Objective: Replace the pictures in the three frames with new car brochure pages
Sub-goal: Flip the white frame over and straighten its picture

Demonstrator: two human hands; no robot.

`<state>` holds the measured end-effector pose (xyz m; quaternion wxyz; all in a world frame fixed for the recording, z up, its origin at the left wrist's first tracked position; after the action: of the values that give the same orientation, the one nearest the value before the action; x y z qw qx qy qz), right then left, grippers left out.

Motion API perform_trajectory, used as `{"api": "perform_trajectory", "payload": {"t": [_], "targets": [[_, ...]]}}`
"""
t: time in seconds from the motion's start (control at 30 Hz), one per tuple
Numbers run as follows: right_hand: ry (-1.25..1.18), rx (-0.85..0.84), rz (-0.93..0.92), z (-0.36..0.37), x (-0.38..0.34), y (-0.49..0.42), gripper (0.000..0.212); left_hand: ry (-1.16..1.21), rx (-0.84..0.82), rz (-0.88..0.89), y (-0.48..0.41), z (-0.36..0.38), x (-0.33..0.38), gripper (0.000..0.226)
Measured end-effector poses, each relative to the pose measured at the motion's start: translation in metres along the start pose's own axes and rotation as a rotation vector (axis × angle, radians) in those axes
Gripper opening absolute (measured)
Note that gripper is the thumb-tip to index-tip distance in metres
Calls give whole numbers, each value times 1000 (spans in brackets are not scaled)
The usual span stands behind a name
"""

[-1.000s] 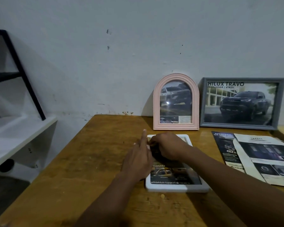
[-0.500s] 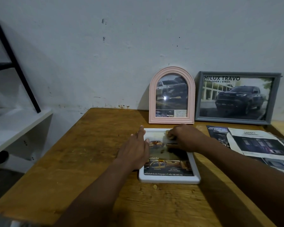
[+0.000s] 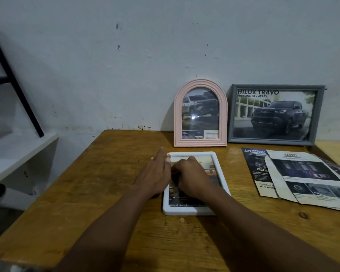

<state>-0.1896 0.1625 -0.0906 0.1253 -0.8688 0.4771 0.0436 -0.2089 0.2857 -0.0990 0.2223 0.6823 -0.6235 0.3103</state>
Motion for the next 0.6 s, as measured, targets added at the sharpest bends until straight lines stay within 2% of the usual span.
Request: {"api": "perform_trajectory", "payload": {"t": [0.13, 0.23, 0.37, 0.5, 0.6], "targets": [[1, -92, -105, -11, 22, 7, 37, -44, -19, 20, 3, 6, -3, 53], [144, -133, -125, -29, 36, 14, 38, -90, -27, 27, 2, 12, -11, 54], [385, -157, -59, -43, 56, 24, 42, -126, -34, 35, 0, 13, -13, 58], [418, -136, 50, -39, 45, 32, 36, -114, -30, 28, 0, 14, -15, 57], [418, -120, 204, -30, 22, 27, 30, -120, -15, 37, 0, 15, -14, 56]]}}
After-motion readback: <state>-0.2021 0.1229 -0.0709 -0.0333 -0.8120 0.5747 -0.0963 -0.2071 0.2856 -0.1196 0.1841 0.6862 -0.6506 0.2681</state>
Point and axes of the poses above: each hand's wrist, its own y-axis away from the middle knuckle, its own z-axis out of the palm, x = y × z, the point moved 4 cm from there along -y, towards the middle knuckle, and after that the axes turned 11 degrees about y, right-handed, at the moved point
